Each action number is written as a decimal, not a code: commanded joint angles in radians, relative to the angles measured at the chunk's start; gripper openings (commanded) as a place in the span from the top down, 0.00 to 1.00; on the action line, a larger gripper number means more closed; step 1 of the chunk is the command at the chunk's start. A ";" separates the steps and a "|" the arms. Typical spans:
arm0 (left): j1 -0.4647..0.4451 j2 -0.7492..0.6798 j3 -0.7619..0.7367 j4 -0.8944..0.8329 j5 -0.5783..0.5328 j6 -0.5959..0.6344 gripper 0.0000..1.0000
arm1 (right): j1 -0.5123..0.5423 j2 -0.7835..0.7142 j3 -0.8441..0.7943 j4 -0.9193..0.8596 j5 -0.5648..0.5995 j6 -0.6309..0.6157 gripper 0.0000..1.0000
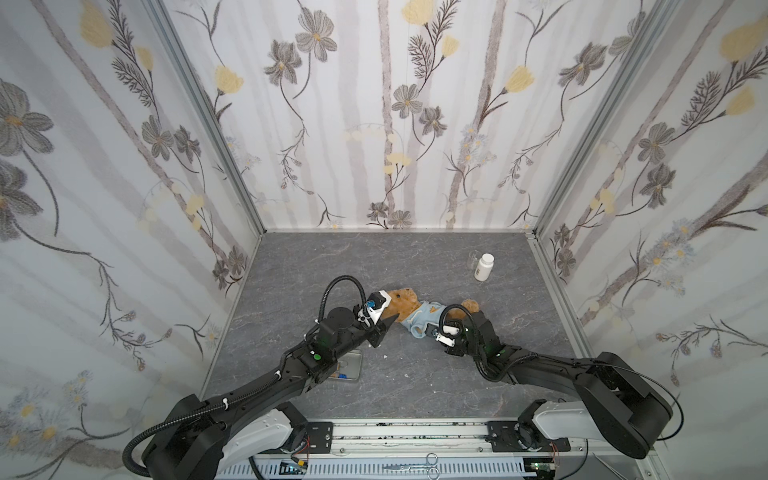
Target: Dress the teddy bear
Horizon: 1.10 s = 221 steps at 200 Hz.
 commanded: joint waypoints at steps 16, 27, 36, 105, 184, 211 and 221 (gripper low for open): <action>0.001 -0.026 0.017 -0.061 0.256 0.225 0.59 | 0.003 -0.096 0.014 -0.007 -0.103 0.071 0.76; -0.008 -0.032 0.032 -0.099 0.277 0.288 0.60 | 0.004 -0.129 0.028 -0.049 -0.125 0.083 0.78; -0.020 -0.039 0.048 -0.131 0.279 0.340 0.61 | 0.006 -0.149 0.041 -0.075 -0.132 0.096 0.80; -0.118 -0.002 0.178 -0.330 0.197 0.571 0.71 | 0.008 -0.223 0.120 -0.194 -0.169 0.168 0.80; -0.151 0.082 0.243 -0.340 0.115 0.569 0.81 | 0.027 -0.240 0.127 -0.217 -0.163 0.176 0.82; -0.156 0.096 0.247 -0.346 0.086 0.580 0.83 | 0.032 -0.243 0.131 -0.219 -0.163 0.185 0.82; -0.156 0.101 0.251 -0.346 0.069 0.590 0.84 | 0.034 -0.245 0.133 -0.221 -0.165 0.186 0.82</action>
